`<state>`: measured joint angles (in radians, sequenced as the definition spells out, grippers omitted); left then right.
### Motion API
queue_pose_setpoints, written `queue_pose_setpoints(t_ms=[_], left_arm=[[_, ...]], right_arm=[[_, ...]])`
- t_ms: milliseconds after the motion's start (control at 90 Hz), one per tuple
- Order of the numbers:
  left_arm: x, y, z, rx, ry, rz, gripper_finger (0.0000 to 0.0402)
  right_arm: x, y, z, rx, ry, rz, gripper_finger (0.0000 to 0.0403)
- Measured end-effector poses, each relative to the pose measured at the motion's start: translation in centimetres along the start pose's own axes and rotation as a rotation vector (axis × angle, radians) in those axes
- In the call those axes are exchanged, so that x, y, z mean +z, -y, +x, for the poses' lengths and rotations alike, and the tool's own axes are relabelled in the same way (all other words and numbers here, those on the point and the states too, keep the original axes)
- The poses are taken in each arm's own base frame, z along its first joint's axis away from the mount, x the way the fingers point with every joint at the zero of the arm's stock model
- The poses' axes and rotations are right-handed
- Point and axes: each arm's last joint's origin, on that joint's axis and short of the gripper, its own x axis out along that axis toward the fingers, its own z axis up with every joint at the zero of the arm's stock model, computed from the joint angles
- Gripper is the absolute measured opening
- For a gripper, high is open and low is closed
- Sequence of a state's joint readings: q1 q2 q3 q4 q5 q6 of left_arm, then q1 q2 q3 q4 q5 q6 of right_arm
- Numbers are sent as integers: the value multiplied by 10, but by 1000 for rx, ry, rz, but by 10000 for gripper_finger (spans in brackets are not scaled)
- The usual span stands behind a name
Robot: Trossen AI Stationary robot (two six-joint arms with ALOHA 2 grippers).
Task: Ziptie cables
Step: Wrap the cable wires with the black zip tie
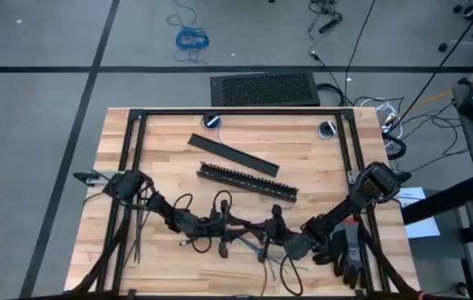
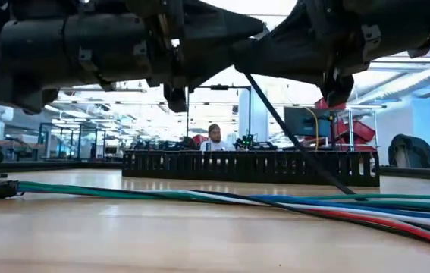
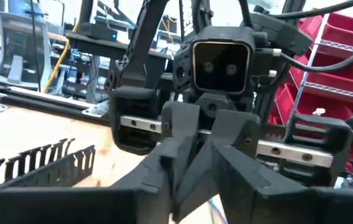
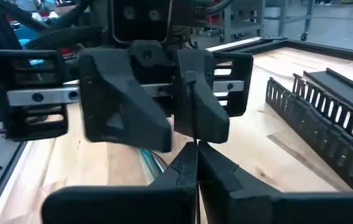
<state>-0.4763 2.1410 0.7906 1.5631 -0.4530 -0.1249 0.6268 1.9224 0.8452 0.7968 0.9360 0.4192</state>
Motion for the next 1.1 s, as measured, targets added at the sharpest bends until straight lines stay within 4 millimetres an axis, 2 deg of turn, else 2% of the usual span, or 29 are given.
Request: queue_pose_setpoints(t_ms=[144, 211, 867, 1100], left_arm=[[0, 0, 0, 8, 1, 0, 18], [0, 0, 0, 15, 2, 0, 5], [4, 3, 3, 21, 22, -10, 4], [4, 4, 4, 20, 23, -11, 4]], right_arm=[[0, 0, 0, 4, 2, 2, 0], [1, -1, 0, 5, 6, 5, 0], [7, -3, -4, -55, 95, 88, 0], [9, -4, -4, -55, 107, 69, 0]])
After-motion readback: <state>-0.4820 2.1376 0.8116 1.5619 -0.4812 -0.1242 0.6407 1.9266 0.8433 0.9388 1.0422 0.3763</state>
